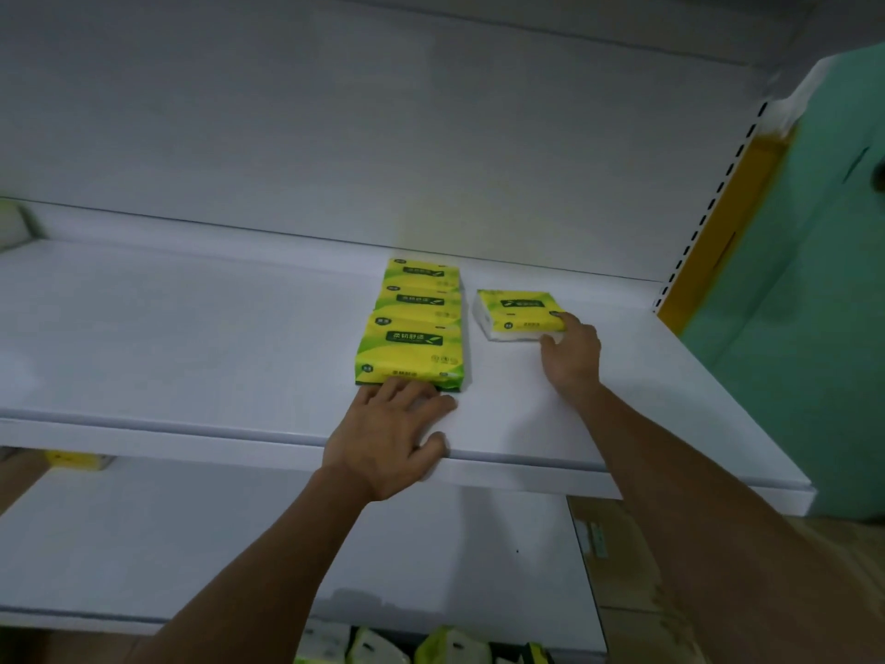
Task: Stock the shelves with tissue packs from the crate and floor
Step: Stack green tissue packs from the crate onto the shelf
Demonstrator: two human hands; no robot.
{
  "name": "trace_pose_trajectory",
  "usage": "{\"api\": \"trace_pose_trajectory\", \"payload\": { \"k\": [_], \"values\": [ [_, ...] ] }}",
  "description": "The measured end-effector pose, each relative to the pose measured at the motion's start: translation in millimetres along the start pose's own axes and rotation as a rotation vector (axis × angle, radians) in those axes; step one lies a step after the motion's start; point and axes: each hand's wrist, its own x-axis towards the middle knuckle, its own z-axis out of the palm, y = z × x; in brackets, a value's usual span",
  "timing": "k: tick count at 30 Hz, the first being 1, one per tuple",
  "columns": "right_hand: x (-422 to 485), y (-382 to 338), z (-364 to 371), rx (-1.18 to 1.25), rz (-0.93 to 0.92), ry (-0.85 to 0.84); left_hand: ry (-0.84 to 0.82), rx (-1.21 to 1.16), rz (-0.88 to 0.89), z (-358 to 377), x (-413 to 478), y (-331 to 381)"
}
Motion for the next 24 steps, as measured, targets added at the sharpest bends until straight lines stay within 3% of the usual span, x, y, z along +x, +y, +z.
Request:
{"api": "trace_pose_trajectory", "payload": {
  "k": [7, 11, 15, 18, 24],
  "values": [
    [8.2, -11.0, 10.9, -0.202, -0.032, 0.013, 0.058, 0.03, 0.012, 2.2, -0.4, -0.2],
    [16.5, -14.2, 15.7, -0.189, 0.058, 0.108, 0.081, 0.04, 0.021, 5.3, -1.2, -1.3],
    [24.4, -19.0, 24.2, -0.125, 0.059, 0.097, 0.088, 0.066, 0.015, 7.2, -1.3, 0.0],
    [27.5, -20.6, 30.8, -0.087, 0.028, 0.038, 0.103, 0.074, 0.02, 6.8, -1.1, 0.2],
    [19.6, -27.3, 29.9, -0.301, -0.109, -0.242, 0.095, 0.073, 0.019, 4.9, -0.9, 1.2]
  ]
}}
